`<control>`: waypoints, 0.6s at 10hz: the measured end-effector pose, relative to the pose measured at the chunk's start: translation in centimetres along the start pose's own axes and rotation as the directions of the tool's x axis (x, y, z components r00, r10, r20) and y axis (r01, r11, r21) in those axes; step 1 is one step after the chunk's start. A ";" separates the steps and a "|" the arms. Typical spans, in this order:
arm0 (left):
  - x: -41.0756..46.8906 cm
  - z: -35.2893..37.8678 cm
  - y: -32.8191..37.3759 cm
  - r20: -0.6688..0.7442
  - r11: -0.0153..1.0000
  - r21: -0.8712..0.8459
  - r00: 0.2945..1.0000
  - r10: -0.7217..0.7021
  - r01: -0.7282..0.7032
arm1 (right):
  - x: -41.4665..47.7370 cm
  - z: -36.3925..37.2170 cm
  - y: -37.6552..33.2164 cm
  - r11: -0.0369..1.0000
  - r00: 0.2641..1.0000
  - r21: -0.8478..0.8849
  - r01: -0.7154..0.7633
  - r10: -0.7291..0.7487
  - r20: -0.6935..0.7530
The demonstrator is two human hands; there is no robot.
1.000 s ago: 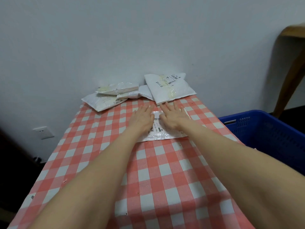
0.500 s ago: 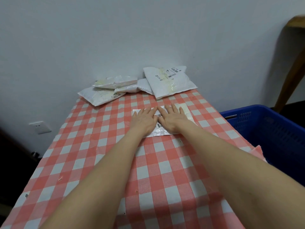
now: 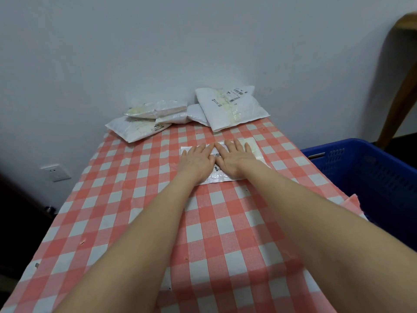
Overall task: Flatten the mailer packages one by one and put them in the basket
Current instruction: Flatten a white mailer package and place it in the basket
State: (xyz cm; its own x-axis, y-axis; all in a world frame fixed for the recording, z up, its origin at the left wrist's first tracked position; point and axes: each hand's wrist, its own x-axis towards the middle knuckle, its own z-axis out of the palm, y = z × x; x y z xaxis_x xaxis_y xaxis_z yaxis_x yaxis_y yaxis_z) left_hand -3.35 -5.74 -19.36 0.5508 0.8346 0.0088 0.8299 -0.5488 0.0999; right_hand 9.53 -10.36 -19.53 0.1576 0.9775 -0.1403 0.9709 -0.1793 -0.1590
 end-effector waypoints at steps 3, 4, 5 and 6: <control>0.1 0.2 -0.1 -0.011 1.000 0.011 1.000 0.004 -0.004 | -0.1 0.0 -0.1 1.000 1.000 -0.016 0.000 0.000 0.001; 0.2 0.2 -0.1 -0.017 1.000 0.009 1.000 0.004 -0.004 | 0.0 0.0 0.0 1.000 1.000 -0.017 -0.002 0.002 -0.003; 0.2 0.2 -0.1 -0.026 1.000 0.004 1.000 0.004 -0.004 | 0.1 0.0 0.0 1.000 1.000 -0.015 0.000 0.000 -0.008; 0.4 0.3 -0.1 -0.018 1.000 0.003 1.000 0.004 -0.004 | 0.1 0.0 0.1 1.000 1.000 -0.019 0.001 -0.001 -0.005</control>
State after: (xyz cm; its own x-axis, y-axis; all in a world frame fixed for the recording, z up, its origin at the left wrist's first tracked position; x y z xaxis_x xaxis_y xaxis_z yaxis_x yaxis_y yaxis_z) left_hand -3.24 -5.39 -19.66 0.5522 0.8333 0.0272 0.8282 -0.5520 0.0965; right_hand 9.60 -10.23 -19.58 0.1570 0.9783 -0.1355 0.9744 -0.1758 -0.1404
